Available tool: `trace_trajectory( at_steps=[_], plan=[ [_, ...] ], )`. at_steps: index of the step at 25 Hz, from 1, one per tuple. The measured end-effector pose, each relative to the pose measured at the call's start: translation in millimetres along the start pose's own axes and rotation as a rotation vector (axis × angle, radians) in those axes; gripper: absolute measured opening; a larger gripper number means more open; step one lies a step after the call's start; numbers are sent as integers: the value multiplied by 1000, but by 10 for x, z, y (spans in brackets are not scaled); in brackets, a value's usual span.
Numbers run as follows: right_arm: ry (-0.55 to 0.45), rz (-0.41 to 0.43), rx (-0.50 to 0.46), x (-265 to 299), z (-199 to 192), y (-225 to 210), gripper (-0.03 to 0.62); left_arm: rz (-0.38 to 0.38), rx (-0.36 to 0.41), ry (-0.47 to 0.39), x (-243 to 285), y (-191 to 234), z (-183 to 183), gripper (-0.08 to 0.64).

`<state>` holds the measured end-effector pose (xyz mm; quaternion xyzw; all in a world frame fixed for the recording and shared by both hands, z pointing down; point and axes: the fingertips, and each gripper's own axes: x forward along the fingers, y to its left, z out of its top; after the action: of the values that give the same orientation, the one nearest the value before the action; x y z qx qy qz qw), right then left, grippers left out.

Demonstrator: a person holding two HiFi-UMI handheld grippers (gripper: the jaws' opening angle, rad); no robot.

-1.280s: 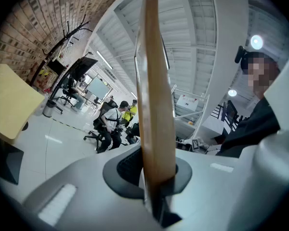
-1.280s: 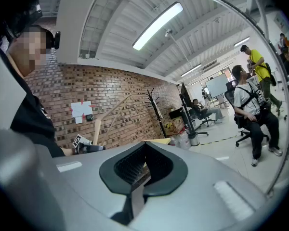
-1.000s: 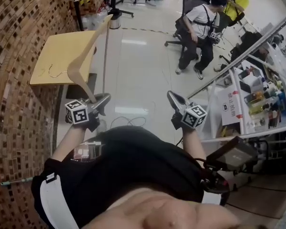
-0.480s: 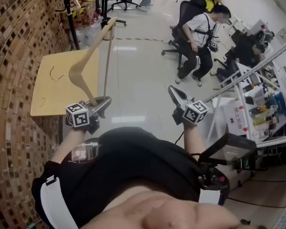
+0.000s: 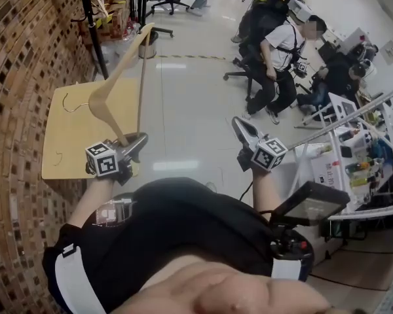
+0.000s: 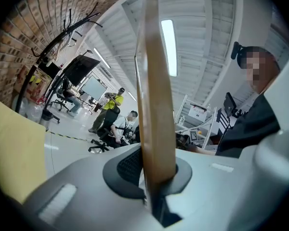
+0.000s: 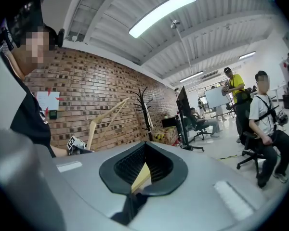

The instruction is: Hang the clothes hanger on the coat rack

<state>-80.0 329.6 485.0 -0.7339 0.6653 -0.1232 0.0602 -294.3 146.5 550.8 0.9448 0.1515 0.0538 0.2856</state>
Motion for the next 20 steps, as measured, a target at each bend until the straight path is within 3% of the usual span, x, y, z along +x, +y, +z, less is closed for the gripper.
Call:
trace_trajectory(
  at_steps=[7, 10, 14, 20],
  plan=[
    [9, 88, 11, 381, 114, -934, 14, 89, 17, -26, 687, 295, 163, 6],
    [23, 162, 0, 618, 275, -1398, 14, 150, 23, -72, 1074, 451, 320, 6],
    [66, 254, -23, 854, 581, -2007, 14, 194, -31, -167, 1695, 530, 551, 6],
    [81, 342, -32, 1181, 814, -2707, 14, 255, -3, -199, 2377, 691, 848, 6]
  ],
)
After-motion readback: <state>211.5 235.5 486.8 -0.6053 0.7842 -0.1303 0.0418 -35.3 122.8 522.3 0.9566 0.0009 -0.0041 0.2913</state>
